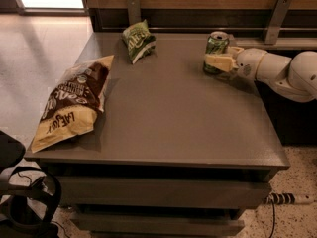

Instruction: Move green can near brown chip bag

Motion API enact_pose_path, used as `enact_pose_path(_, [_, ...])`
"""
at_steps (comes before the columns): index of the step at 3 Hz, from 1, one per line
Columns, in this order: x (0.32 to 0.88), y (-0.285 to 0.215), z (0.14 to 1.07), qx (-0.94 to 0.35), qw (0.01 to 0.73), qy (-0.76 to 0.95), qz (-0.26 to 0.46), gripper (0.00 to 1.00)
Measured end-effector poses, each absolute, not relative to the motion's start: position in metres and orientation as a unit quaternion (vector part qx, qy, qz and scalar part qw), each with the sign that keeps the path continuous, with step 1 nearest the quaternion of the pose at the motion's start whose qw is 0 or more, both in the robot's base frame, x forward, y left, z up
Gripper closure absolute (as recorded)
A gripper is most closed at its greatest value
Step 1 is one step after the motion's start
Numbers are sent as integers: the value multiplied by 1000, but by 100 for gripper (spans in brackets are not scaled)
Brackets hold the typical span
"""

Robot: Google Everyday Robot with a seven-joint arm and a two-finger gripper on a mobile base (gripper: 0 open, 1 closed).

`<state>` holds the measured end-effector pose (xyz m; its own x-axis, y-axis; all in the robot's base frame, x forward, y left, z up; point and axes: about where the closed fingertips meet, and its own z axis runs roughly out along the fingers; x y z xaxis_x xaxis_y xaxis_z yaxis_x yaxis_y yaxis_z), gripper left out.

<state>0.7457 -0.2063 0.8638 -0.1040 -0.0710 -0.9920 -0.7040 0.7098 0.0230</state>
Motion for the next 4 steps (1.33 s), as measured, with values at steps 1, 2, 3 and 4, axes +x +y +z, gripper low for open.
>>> enact_pose_path(1, [745,-202,867,-283,605,698,259,100])
enact_pose_path(2, [728,-190,890,-299,595,698,264,100])
enact_pose_path(3, [703,-177,913,-315,593,690,270,100])
enact_pose_path(4, [674,-158,920,-326,589,681,287,100])
